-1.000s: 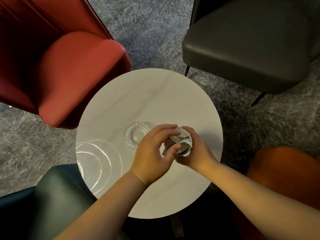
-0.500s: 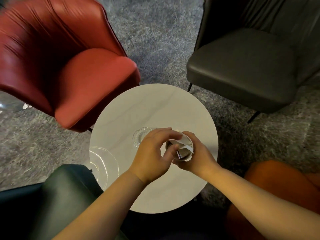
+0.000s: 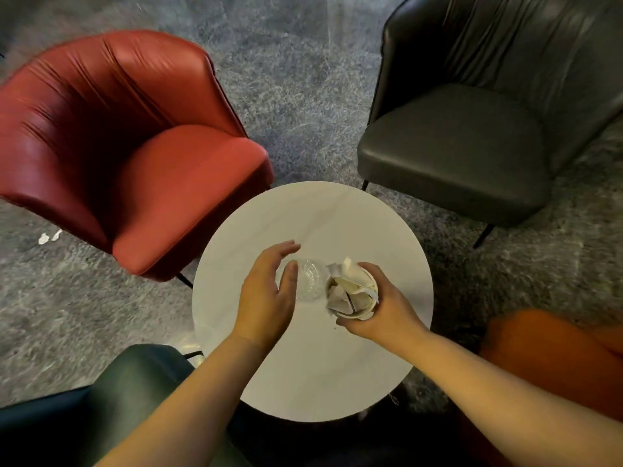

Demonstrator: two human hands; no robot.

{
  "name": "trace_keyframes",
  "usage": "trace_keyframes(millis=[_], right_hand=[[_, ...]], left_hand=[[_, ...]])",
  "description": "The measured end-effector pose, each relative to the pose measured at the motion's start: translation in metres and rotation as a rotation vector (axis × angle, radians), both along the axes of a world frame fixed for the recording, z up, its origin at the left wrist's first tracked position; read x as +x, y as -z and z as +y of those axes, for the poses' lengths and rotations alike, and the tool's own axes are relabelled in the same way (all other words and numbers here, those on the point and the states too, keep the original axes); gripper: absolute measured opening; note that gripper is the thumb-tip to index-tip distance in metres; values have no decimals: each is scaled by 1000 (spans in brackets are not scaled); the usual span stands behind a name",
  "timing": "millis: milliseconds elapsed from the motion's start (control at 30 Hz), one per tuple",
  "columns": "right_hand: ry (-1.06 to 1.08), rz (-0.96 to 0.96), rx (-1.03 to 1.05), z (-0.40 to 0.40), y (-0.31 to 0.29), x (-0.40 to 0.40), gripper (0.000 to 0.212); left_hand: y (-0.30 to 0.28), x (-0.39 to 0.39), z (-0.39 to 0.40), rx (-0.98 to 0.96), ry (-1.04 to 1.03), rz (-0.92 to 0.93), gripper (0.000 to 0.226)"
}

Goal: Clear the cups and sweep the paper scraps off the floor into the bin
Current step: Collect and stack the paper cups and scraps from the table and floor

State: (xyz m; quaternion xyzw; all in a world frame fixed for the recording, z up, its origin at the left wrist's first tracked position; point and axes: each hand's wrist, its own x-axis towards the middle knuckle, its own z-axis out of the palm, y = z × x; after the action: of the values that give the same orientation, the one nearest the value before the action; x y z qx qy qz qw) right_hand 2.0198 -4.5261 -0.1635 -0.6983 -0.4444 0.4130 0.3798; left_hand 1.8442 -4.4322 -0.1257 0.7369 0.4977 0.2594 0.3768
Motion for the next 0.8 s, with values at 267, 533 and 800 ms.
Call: trace_keyframes(millis=[267, 533, 800], right_hand=[[20, 24, 20, 11, 0, 14, 75], [-63, 19, 11, 44, 2, 80, 74], [-325, -19, 34, 110, -11, 168, 72]], left_hand=[[37, -30, 18, -11, 138, 605, 54], [56, 16, 22, -60, 138, 849, 58], [47, 87, 28, -137, -83, 885, 55]])
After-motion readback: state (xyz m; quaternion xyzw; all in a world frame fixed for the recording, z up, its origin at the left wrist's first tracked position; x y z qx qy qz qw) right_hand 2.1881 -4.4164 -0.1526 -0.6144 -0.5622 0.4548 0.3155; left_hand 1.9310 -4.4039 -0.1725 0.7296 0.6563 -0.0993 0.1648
